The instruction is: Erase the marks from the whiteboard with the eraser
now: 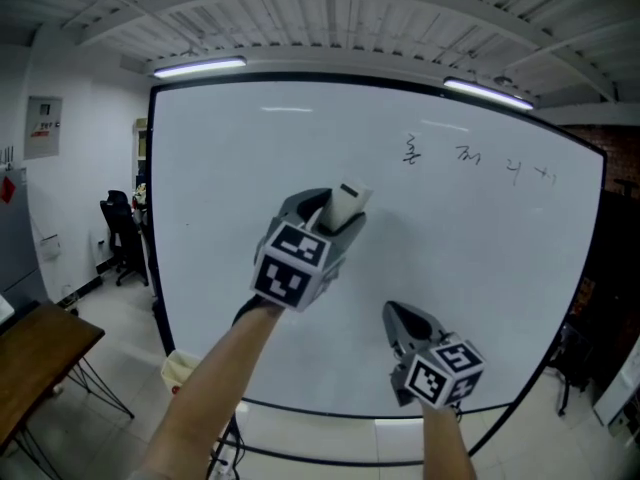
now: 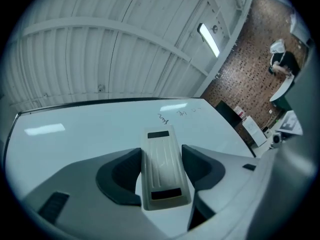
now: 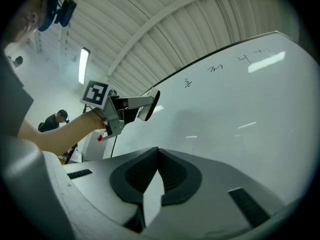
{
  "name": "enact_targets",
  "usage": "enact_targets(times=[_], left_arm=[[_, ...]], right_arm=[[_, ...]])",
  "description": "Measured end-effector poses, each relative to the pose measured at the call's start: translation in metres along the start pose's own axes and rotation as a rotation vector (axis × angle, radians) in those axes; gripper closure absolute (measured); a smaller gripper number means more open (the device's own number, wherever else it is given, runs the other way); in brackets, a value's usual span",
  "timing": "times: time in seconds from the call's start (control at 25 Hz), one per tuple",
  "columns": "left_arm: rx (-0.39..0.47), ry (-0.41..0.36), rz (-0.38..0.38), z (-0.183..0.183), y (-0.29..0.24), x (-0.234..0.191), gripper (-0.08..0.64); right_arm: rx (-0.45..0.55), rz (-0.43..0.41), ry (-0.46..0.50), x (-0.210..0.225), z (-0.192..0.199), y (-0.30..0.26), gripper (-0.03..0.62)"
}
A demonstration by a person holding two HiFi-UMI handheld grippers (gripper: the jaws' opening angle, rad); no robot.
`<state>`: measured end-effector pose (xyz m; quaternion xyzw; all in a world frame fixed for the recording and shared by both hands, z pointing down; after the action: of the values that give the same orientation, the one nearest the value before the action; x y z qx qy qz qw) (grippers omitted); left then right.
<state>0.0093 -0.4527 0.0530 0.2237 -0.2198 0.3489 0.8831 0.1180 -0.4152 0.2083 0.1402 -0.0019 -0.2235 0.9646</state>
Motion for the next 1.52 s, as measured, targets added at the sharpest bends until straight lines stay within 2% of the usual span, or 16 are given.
enact_targets(times=[0.4, 0.68, 0.88, 1.12, 1.52], left_arm=[[-0.084, 0.177, 0.063, 0.106, 0.041, 0.058, 0.299], [-0.130, 0.311, 0.086, 0.168, 0.063, 0.093, 0.299], [-0.167, 0.369, 0.089, 0.202, 0.073, 0.108, 0.298], [-0.147, 0.432, 0.099, 0.207, 0.075, 0.115, 0.298], [-0.135, 0.438, 0.139, 0.204, 0.068, 0.130, 0.298]], right_arm=[[-0.035, -0.036, -0.025, -0.018, 0.025, -0.002, 0.597], [-0.087, -0.044, -0.047, -0.024, 0.053, 0.000, 0.597], [-0.110, -0.046, -0.066, -0.028, 0.069, 0.002, 0.597], [-0.124, -0.042, -0.046, -0.027, 0.077, 0.002, 0.598], [-0.106, -0.026, -0.038, -0.023, 0.073, 0.005, 0.598]])
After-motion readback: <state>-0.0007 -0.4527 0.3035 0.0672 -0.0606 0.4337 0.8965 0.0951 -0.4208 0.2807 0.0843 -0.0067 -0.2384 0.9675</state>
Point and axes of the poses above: the fingertips, and each gripper's own axes: y backward along the fingers, x to its right, z out of its underside, the point moved 2 cm from there along y, backward along the fingers, and after that the axes turned 11 degrees about z, right-handed, at the moved point
